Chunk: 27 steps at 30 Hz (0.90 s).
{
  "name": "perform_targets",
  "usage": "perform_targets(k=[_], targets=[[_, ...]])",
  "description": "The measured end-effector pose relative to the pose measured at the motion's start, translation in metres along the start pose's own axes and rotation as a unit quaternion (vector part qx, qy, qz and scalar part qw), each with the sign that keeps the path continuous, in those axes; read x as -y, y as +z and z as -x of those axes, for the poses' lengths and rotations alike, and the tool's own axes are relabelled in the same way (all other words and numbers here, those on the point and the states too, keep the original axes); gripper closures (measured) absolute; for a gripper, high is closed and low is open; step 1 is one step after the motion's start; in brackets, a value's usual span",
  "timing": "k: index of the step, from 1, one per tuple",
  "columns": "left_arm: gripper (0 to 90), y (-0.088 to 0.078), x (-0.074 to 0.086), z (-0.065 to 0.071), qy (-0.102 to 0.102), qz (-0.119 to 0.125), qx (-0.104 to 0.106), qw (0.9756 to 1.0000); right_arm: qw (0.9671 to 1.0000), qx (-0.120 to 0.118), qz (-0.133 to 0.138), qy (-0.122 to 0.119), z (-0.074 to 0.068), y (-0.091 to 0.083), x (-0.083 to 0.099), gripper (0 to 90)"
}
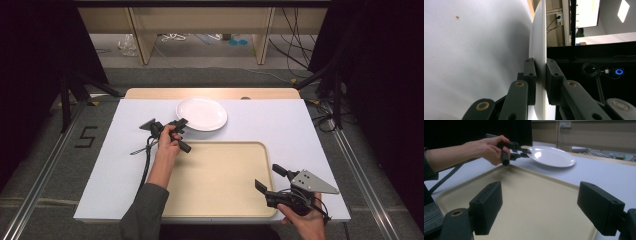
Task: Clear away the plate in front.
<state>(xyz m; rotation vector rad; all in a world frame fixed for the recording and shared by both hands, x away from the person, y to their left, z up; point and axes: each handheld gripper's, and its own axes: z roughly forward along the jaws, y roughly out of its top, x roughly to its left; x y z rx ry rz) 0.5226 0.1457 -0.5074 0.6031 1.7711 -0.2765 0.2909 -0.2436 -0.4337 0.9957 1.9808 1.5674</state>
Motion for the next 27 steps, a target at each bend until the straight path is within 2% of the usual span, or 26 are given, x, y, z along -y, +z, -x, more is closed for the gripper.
perform_targets(k=[1,5,7,11,13,15,19,21,27], targets=[[80.2,-0.0001,0.0003,0.001,-0.009,0.003,0.003,0.9999,1.0,0.0,0.0,0.0,0.0,0.0,0.0,21.2],[79.9,-0.0004,-0.0005,0.0001,-0.012,0.001,0.005,0.9999,1.0,0.005,-0.005,-0.003,0.0003,-0.0005,0.0001,21.1],[79.6,-0.001,0.0,0.0004,-0.012,0.002,0.012,0.9999,1.0,0.006,0.002,-0.003,0.0005,0.0003,0.0003,21.1],[78.8,-0.0021,0.0009,0.003,-0.013,0.002,0.019,0.9997,1.0,0.006,-0.002,-0.004,0.0008,-0.0002,0.0003,21.0],[78.4,-0.0029,0.0014,0.0039,-0.01,0.001,0.015,0.9998,1.0,0.008,0.001,-0.004,0.001,0.0004,0.0006,20.9],[78.3,-0.003,0.0023,0.0045,-0.011,0.002,0.021,0.9997,1.0,0.006,-0.004,-0.003,0.001,-0.0001,0.0005,20.9],[78.0,-0.0036,0.0031,0.0046,-0.011,0.001,0.025,0.9996,1.0,0.001,0.005,0.001,0.001,0.0018,0.0013,20.7],[77.8,-0.0044,0.0038,0.0031,-0.013,-0.001,0.024,0.9996,0.9999,-0.004,0.013,-0.007,0.0022,0.0027,0.0012,20.7],[77.1,-0.0064,0.0064,0.0029,-0.017,-0.002,0.029,0.9994,0.9999,-0.004,0.013,-0.006,0.0024,0.0026,0.0013,20.6]])
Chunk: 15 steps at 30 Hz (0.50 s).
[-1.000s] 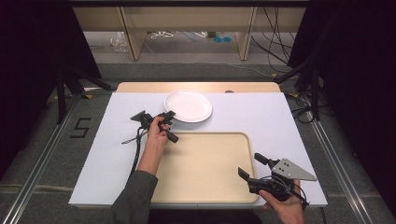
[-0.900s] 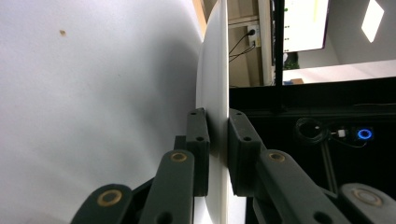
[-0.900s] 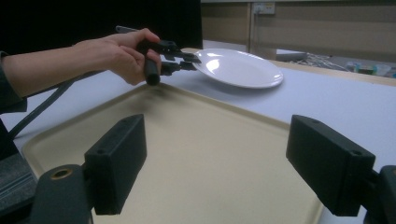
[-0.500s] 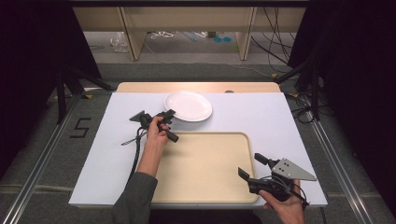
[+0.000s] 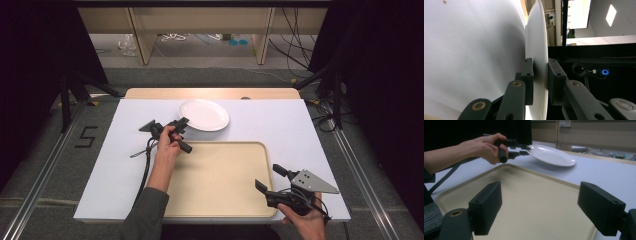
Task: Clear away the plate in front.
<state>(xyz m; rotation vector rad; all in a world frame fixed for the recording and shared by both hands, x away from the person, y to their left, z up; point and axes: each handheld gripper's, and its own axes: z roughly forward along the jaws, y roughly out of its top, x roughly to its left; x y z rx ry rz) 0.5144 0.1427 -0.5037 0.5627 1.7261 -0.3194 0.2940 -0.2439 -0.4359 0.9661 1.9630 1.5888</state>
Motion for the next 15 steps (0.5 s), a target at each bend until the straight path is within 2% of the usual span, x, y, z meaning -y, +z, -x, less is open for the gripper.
perform_targets(k=[2,4,6,7,10,12,14,15], targets=[[77.0,-0.002,0.001,0.0,0.0,0.001,0.007,1.0,1.0,0.0,0.0,0.0,0.0,0.0,0.0,20.5],[76.9,-0.003,0.001,0.0,-0.002,0.002,0.01,0.9999,0.9997,0.011,-0.02,0.002,0.0,-0.004,-0.001,20.5],[76.9,-0.005,0.002,0.0,-0.004,0.003,0.021,0.9998,0.9998,0.01,-0.019,0.001,0.0,-0.004,-0.001,20.4],[77.1,-0.006,0.002,0.001,-0.006,0.002,0.017,0.9998,0.9998,0.01,-0.02,0.002,0.0,-0.004,-0.001,20.4],[76.8,-0.011,0.002,0.001,-0.012,0.004,0.025,0.9996,1.0,0.0,0.002,0.0,0.0,0.0,0.0,20.3],[76.5,-0.016,0.003,0.001,-0.007,0.002,0.033,0.9994,0.9997,0.011,-0.02,0.003,-0.001,-0.004,-0.001,20.3],[76.5,-0.02,0.003,0.001,-0.016,0.004,0.04,0.999,0.9997,0.011,-0.019,0.003,0.0,-0.004,-0.001,20.3],[76.3,-0.024,0.004,0.001,-0.01,0.003,0.045,0.9989,0.9999,0.006,-0.008,0.002,0.0,-0.002,-0.001,20.2]])
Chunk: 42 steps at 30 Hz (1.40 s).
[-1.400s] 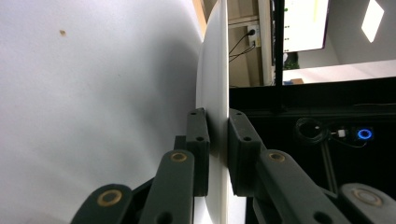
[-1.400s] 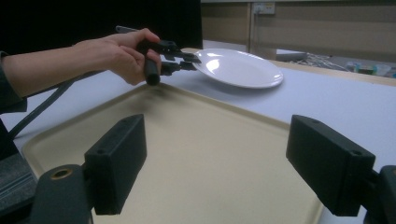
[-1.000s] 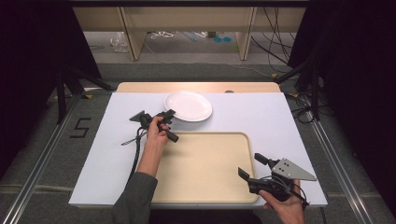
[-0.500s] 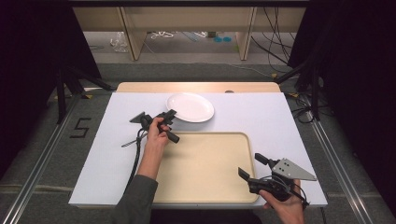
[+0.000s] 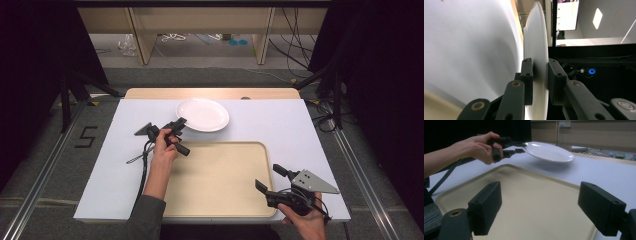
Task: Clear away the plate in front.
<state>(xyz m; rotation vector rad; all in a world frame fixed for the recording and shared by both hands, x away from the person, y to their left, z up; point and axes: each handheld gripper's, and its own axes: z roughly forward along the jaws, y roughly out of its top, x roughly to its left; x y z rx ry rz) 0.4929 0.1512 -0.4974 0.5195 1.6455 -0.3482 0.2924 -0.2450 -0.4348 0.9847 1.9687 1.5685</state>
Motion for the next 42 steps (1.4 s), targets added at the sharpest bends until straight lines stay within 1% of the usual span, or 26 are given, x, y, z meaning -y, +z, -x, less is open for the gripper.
perform_targets(k=[1,4,5,6,7,9,12,14,16,17,19,21,22,24,25,26,27,28,31,34,36,37,38,39,40,42], targets=[[76.3,-0.003,0.001,0.001,-0.005,0.002,0.002,1.0,1.0,-0.001,0.003,-0.003,0.0,0.0,0.0,20.3],[76.1,-0.011,0.002,0.001,-0.005,0.003,0.013,0.9999,1.0,0.0,0.002,-0.002,0.0,0.0,0.0,20.2],[76.1,-0.014,0.002,0.001,-0.009,0.006,0.016,0.9998,1.0,-0.001,0.003,-0.003,0.0,0.0,0.0,20.2],[75.9,-0.02,0.004,0.002,-0.009,0.007,0.023,0.9997,1.0,-0.003,0.001,-0.004,0.0,0.0,0.0,20.2],[75.9,-0.02,0.004,0.002,-0.009,0.007,0.023,0.9997,1.0,-0.003,0.001,-0.004,0.0,0.0,0.0,20.2],[75.9,-0.025,0.005,0.003,-0.017,0.008,0.032,0.9993,0.9999,-0.007,0.008,-0.002,0.0,0.002,0.0,20.2],[75.6,-0.033,0.007,0.006,-0.021,0.01,0.039,0.999,1.0,-0.005,-0.006,-0.006,0.0,-0.001,-0.001,20.2],[75.6,-0.039,0.008,0.008,-0.014,0.01,0.041,0.999,1.0,-0.005,-0.006,-0.005,0.0,-0.001,-0.001,20.2],[75.5,-0.043,0.009,0.009,-0.016,0.009,0.046,0.9988,1.0,-0.004,-0.007,-0.002,0.0,-0.001,-0.001,20.1],[75.5,-0.045,0.01,0.009,-0.01,0.008,0.047,0.9988,1.0,-0.004,-0.007,-0.002,0.0,-0.001,-0.001,20.1],[75.4,-0.05,0.011,0.006,-0.019,0.006,0.053,0.9984,1.0,-0.004,-0.006,-0.002,0.0,-0.001,-0.001,20.1],[75.4,-0.054,0.012,0.004,-0.019,0.005,0.059,0.9981,1.0,-0.005,-0.006,-0.001,0.0,-0.001,-0.001,20.1],[75.4,-0.056,0.013,0.004,-0.021,0.003,0.056,0.9982,1.0,-0.005,-0.006,0.0,0.0,-0.001,-0.001,20.1],[75.3,-0.06,0.015,0.003,-0.017,0.002,0.055,0.9983,1.0,-0.005,-0.004,-0.003,0.0,-0.001,-0.001,20.1],[75.3,-0.061,0.015,0.001,-0.018,0.004,0.056,0.9982,1.0,-0.005,-0.004,-0.004,0.0,-0.001,-0.001,20.0],[75.2,-0.063,0.017,0.0,-0.02,-0.001,0.057,0.9982,1.0,-0.005,-0.005,-0.003,0.0,-0.001,-0.001,20.0],[74.8,-0.064,0.018,0.0,-0.018,-0.001,0.061,0.998,1.0,-0.006,-0.004,-0.005,0.0,0.0,-0.001,20.1],[74.8,-0.067,0.02,0.0,-0.016,-0.001,0.06,0.9981,1.0,-0.006,-0.003,-0.005,0.0,0.0,-0.001,20.0],[74.8,-0.072,0.024,-0.001,-0.022,-0.004,0.062,0.9979,1.0,-0.003,-0.002,-0.004,0.0,0.0,-0.001,19.9],[74.5,-0.078,0.029,0.001,-0.011,-0.006,0.066,0.9977,1.0,-0.006,-0.004,-0.004,0.0,0.0,-0.001,19.9],[74.5,-0.08,0.032,-0.001,-0.019,-0.011,0.07,0.9973,1.0,-0.005,-0.005,0.001,0.0,-0.001,-0.001,20.0],[74.5,-0.081,0.034,-0.002,-0.017,-0.012,0.073,0.9971,1.0,-0.006,-0.004,0.0,0.0,-0.001,-0.001,19.9],[74.5,-0.082,0.037,-0.003,-0.02,-0.012,0.072,0.9971,1.0,-0.006,-0.005,0.0,0.0,-0.001,-0.001,19.9],[74.5,-0.083,0.039,-0.004,-0.027,-0.013,0.071,0.997,1.0,-0.006,-0.005,0.0,0.0,-0.001,-0.001,19.9],[74.4,-0.085,0.041,-0.005,-0.024,-0.015,0.072,0.997,1.0,-0.007,-0.004,-0.001,0.0,-0.001,-0.001,19.9],[74.4,-0.088,0.046,-0.008,-0.03,-0.016,0.069,0.997,1.0,-0.008,-0.003,-0.002,0.0,-0.001,-0.001,19.9]])
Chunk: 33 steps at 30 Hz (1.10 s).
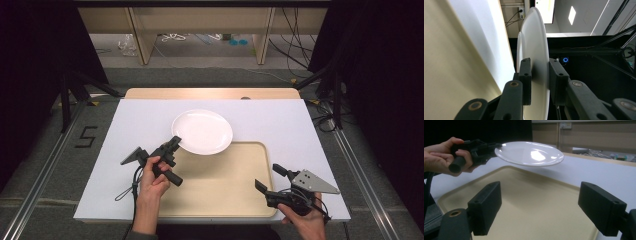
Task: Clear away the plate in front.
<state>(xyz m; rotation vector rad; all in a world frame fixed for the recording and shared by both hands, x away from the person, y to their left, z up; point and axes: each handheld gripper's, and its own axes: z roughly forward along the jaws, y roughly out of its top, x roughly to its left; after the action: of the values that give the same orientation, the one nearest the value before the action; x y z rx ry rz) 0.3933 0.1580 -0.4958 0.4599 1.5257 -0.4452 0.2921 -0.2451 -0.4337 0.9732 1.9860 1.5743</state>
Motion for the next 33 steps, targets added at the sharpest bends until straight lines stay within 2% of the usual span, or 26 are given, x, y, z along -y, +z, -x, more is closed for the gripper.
perform_targets(k=[12,20,24,33], targets=[[74.1,-0.025,0.011,-0.006,-0.005,0.009,0.008,0.9999,1.0,0.002,-0.002,0.006,-0.001,-0.001,0.0,19.9],[74.0,-0.037,0.025,-0.013,-0.009,-0.002,0.003,1.0,1.0,0.002,0.0,0.003,0.0,0.0,0.0,19.8],[73.9,-0.043,0.029,-0.013,-0.001,-0.005,0.003,1.0,1.0,0.004,-0.001,0.003,0.0,-0.001,0.0,19.8],[73.6,-0.053,0.04,-0.016,0.0,-0.018,-0.004,0.9998,1.0,0.001,-0.001,0.001,0.0,0.0,0.0,19.8]])
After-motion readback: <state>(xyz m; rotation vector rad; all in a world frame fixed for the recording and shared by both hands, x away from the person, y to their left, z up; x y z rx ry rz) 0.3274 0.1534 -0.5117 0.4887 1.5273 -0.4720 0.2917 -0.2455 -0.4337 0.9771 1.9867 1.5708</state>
